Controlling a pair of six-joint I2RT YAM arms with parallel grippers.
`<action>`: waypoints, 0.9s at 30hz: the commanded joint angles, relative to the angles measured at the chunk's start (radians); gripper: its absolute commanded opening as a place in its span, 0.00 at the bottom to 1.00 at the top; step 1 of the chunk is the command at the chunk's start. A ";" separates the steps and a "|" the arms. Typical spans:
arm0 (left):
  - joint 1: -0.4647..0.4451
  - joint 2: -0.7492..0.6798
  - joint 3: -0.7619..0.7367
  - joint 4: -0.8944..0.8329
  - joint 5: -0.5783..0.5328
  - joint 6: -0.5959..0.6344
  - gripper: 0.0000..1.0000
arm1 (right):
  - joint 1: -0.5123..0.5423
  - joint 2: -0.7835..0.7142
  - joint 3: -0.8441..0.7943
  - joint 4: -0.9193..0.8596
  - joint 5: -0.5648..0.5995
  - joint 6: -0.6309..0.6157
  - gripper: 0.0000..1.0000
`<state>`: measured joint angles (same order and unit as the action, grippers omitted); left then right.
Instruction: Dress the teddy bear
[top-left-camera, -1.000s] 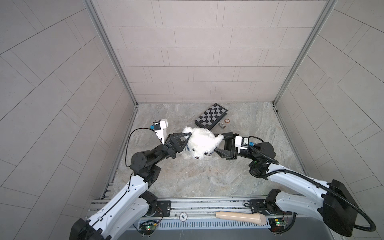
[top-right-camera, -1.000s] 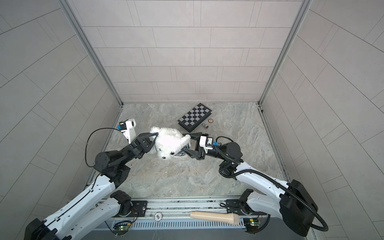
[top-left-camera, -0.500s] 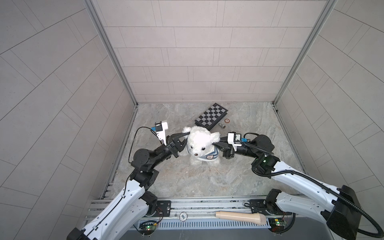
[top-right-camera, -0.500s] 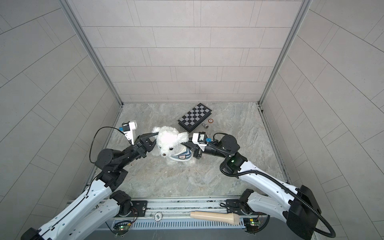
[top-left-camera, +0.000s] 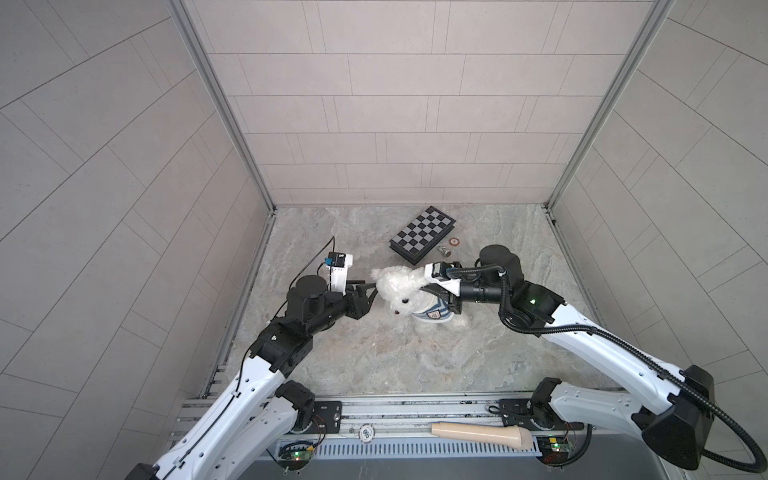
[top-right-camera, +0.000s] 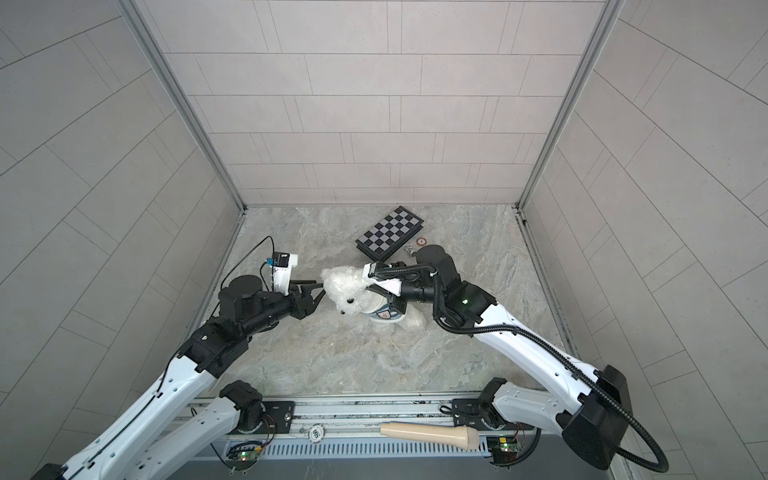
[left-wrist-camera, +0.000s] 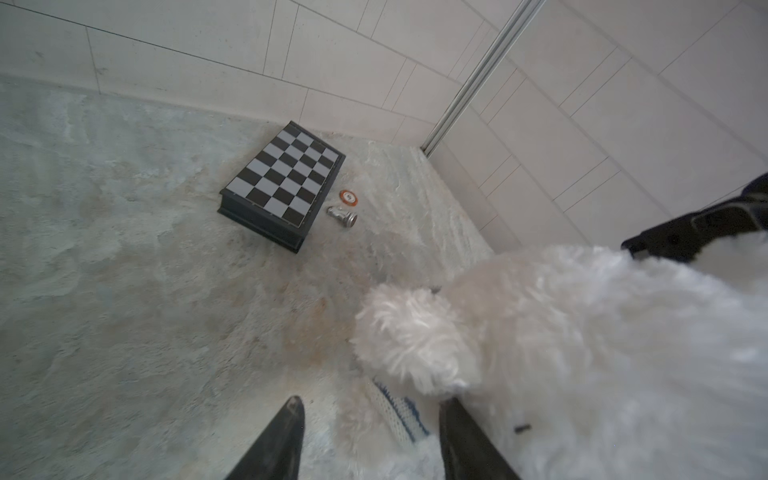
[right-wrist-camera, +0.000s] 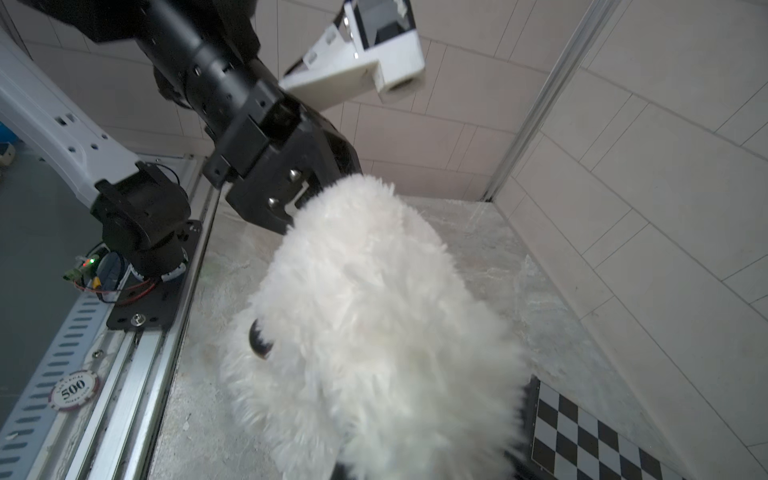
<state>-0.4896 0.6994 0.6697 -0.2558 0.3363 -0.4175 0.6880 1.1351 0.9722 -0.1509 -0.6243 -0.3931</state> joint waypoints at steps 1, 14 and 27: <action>-0.004 -0.048 0.045 -0.116 0.046 0.079 0.65 | 0.000 0.011 0.042 -0.079 0.021 -0.134 0.00; -0.049 -0.002 0.132 -0.036 0.248 0.175 0.81 | -0.001 0.091 0.104 -0.173 -0.054 -0.261 0.00; -0.216 0.142 0.208 0.006 0.092 0.270 0.78 | -0.002 0.097 0.136 -0.184 -0.073 -0.230 0.00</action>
<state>-0.6827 0.8288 0.8425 -0.2935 0.4755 -0.1909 0.6861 1.2488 1.0832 -0.3431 -0.6422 -0.6056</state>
